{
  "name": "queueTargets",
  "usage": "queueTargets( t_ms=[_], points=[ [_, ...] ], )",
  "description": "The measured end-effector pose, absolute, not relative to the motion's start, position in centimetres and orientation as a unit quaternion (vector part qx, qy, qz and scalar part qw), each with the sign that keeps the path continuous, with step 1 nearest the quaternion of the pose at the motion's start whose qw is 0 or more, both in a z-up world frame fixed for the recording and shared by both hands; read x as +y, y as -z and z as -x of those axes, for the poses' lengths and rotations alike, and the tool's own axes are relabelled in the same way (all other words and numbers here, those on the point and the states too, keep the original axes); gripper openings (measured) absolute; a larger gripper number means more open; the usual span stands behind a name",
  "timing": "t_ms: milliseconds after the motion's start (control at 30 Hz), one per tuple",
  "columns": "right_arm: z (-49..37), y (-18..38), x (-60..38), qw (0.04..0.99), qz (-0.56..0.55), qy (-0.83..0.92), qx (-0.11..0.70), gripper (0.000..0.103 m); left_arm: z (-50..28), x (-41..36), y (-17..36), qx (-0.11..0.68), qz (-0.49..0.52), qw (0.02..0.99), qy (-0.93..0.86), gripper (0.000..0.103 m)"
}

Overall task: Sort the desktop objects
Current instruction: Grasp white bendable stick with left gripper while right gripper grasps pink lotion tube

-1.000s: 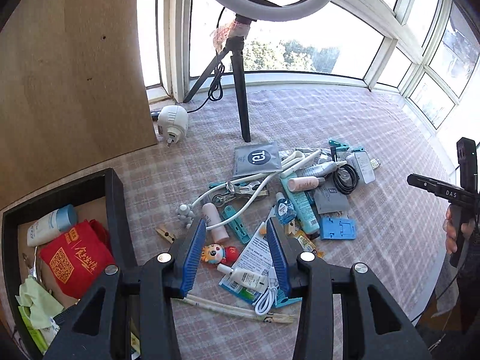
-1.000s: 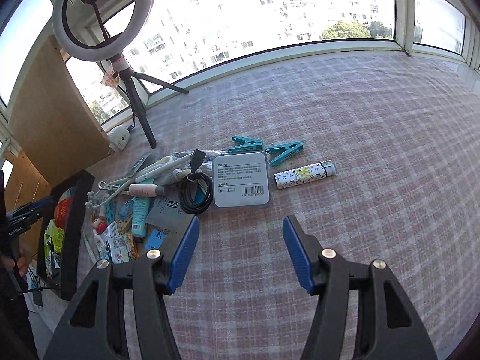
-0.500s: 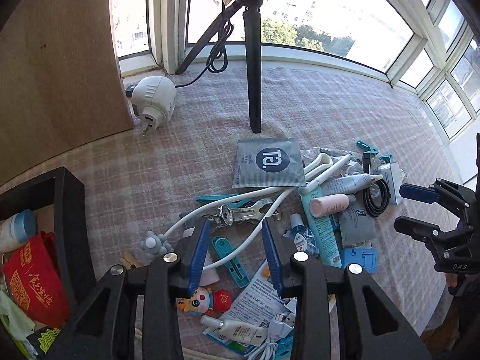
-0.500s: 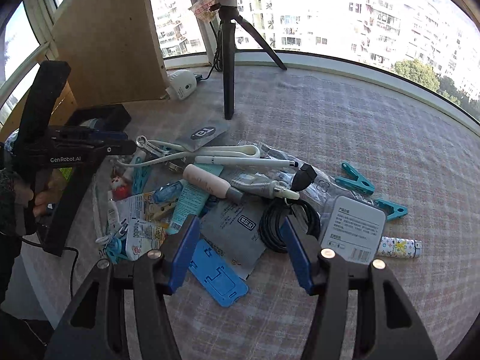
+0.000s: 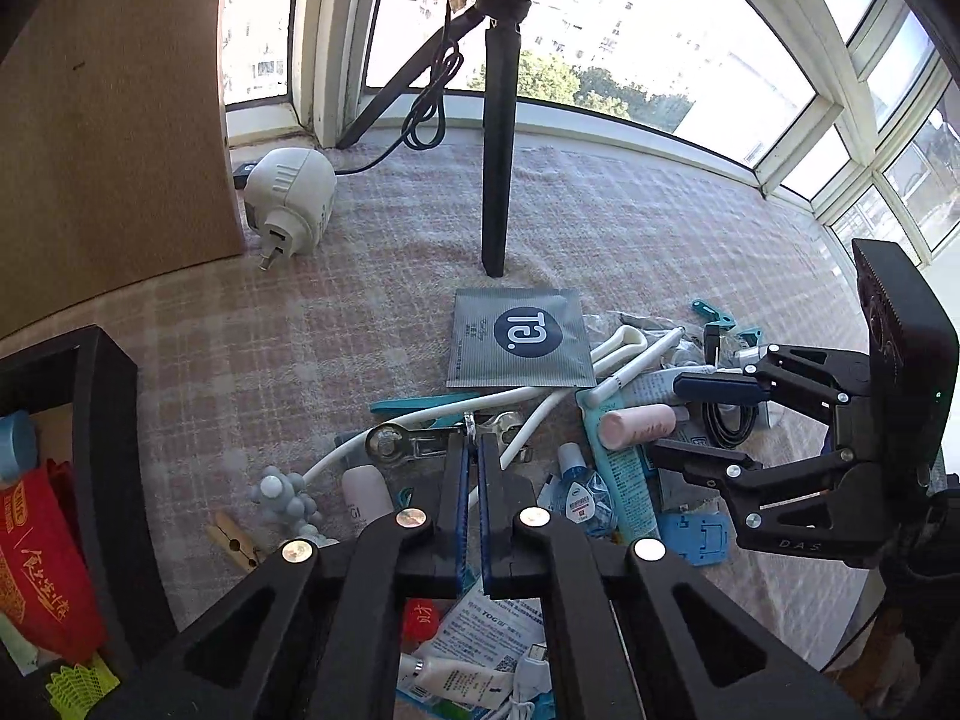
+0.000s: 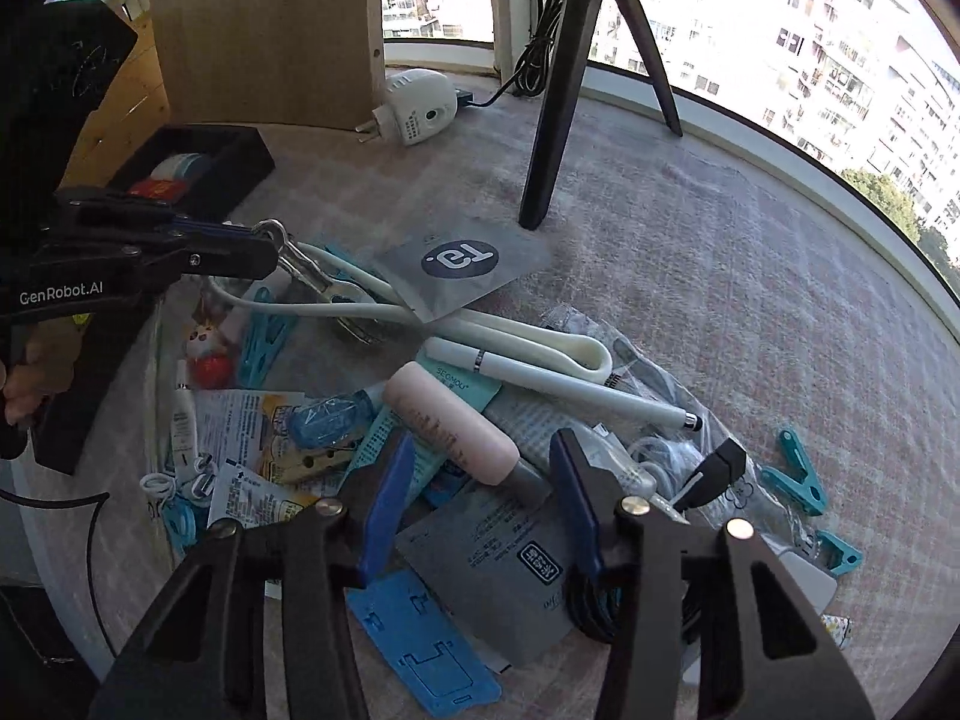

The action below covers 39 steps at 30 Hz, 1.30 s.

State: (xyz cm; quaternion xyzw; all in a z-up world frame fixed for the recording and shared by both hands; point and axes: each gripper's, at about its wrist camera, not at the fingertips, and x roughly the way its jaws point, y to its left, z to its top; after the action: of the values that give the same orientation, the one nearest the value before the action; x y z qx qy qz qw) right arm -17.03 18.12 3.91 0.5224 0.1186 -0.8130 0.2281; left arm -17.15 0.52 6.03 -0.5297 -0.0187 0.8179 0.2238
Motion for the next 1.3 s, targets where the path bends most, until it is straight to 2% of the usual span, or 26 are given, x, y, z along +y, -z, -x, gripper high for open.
queueTargets(
  t_ms=[200, 333, 567, 867, 933, 1033, 1067, 1133, 1167, 1300],
  points=[
    [17.0, -4.0, 17.6, 0.232, -0.525, 0.81, 0.125, 0.046, 17.0, 0.1, -5.2, 0.003, 0.556, 0.212, -0.804, 0.004],
    [16.4, -4.6, 17.9, 0.237, -0.52, 0.812, 0.117, 0.046, 15.5, -0.7, -6.9, 0.028, 0.524, 0.214, -0.824, 0.011],
    [16.2, -4.1, 17.6, 0.243, -0.525, 0.806, 0.127, 0.046, 13.9, 3.3, -5.6, 0.182, 0.513, 0.255, -0.799, 0.012],
    [17.5, -3.5, 17.0, 0.25, -0.532, 0.798, 0.133, 0.046, 15.4, 5.4, -3.8, 0.227, 0.513, 0.268, -0.783, 0.014],
    [17.7, -3.2, 16.6, 0.253, -0.533, 0.795, 0.142, 0.046, 15.5, 5.9, -3.6, 0.237, 0.51, 0.276, -0.78, 0.009],
    [17.9, -3.0, 16.2, 0.259, -0.534, 0.791, 0.149, 0.046, 15.8, 6.1, -3.6, 0.229, 0.514, 0.28, -0.778, 0.009],
    [18.0, -2.9, 16.0, 0.26, -0.535, 0.79, 0.15, 0.044, 15.8, 6.0, -3.7, 0.224, 0.516, 0.281, -0.777, 0.009],
    [18.1, -2.6, 15.9, 0.261, -0.543, 0.784, 0.152, 0.026, 15.9, 5.8, -3.8, 0.215, 0.521, 0.281, -0.777, 0.008],
    [18.1, -2.6, 15.9, 0.264, -0.549, 0.78, 0.145, 0.023, 15.7, 5.6, -4.0, 0.206, 0.522, 0.285, -0.777, 0.008],
    [17.6, -3.0, 16.8, 0.27, -0.551, 0.782, 0.112, 0.02, 14.6, 4.2, -6.0, 0.148, 0.522, 0.302, -0.783, 0.004]
  ],
)
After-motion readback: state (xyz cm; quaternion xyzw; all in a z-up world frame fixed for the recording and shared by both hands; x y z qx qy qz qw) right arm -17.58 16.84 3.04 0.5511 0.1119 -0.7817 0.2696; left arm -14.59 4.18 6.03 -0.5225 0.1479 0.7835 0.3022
